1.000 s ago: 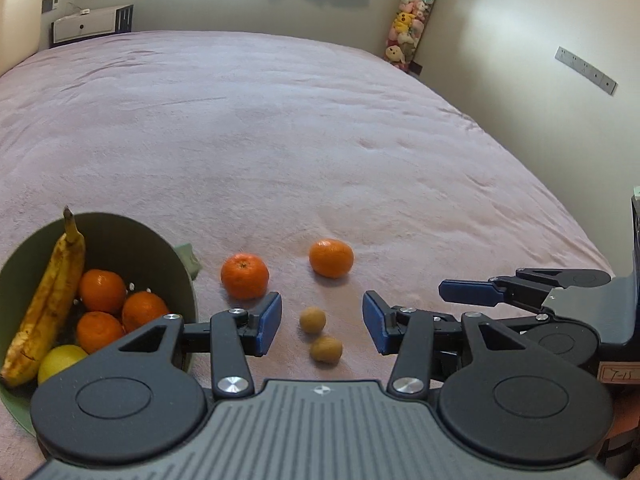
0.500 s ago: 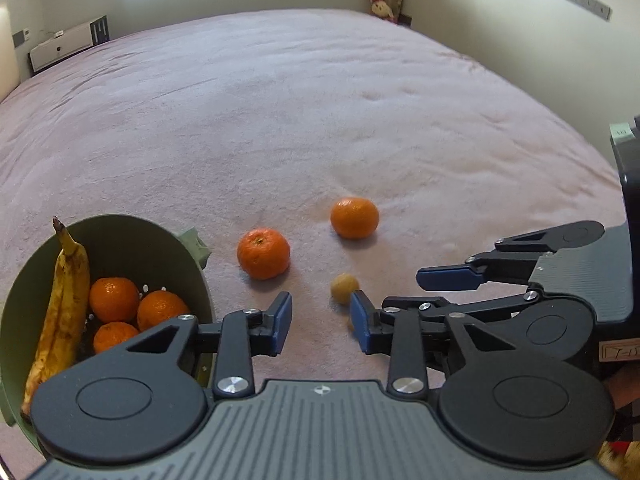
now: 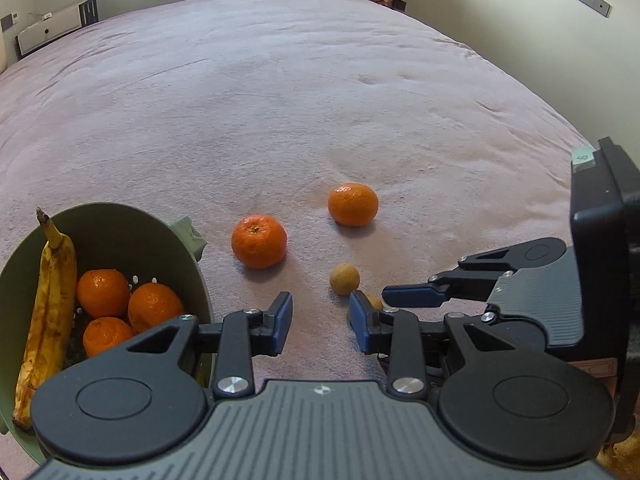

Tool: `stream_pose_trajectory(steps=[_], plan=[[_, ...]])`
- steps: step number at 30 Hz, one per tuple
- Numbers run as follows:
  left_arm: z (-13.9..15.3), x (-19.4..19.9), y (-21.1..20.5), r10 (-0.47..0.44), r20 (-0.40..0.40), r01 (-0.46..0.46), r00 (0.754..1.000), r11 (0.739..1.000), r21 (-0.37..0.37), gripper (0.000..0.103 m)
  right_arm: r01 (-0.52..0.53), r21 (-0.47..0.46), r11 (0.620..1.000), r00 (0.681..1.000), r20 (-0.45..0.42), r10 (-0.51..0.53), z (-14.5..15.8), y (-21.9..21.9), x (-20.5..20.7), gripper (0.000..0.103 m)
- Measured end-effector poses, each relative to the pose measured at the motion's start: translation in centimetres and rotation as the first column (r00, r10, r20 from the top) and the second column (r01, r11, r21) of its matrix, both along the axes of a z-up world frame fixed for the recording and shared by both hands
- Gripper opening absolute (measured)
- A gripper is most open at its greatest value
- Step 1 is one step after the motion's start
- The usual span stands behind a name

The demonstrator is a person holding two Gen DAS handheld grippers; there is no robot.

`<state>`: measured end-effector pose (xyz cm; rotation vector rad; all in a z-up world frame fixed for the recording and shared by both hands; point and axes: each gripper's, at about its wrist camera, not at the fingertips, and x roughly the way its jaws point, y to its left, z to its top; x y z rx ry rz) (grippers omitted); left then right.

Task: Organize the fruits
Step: 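Grasp a small brown fruit with the right gripper while the left gripper grasps another, then carry both small brown fruits over the green colander and lower them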

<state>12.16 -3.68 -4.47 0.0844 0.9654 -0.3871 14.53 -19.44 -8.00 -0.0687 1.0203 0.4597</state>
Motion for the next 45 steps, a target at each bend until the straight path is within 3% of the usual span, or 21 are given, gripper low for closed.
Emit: stream_pose_trajectory(steps=[7,16,24,31,34,45], plan=[[-0.1,0.4,-0.2,0.000,-0.009,0.000,1.000,0.999,-0.041,0.038,0.019,0.011,1.000,1.000,-0.017,-0.019,0.2,-0.3,0.1,0.022],[-1.0,2.0,-1.9,-0.025,-0.043,0.021,0.999,0.996,-0.086,0.037,0.090,-0.108,0.990,0.996,0.008,-0.090,1.5,-1.9,0.1,0.022],[-3.9,3.9,-4.1,0.012,-0.088,-0.012,0.996,1.000,-0.002,0.034,0.197,-0.124,0.973,0.980,0.002,-0.198,1.3,-4.8,1.0,0.022],[-5.2,4.7,-4.7,0.032,-0.076,-0.027,0.997,0.998,0.065,0.034,0.198,-0.116,0.973,0.980,-0.011,-0.201,1.0,-5.1,1.4,0.022],[-5.6,4.9,-4.7,0.033,-0.077,-0.025,0.996,0.995,0.099,0.028,0.203,-0.113,0.973,0.978,-0.017,-0.206,0.9,-5.0,1.4,0.022],[-4.2,4.3,-4.8,0.031,-0.034,-0.027,0.999,0.995,0.091,0.028,0.200,-0.108,0.974,0.979,-0.010,-0.203,1.4,-4.8,1.5,0.022]])
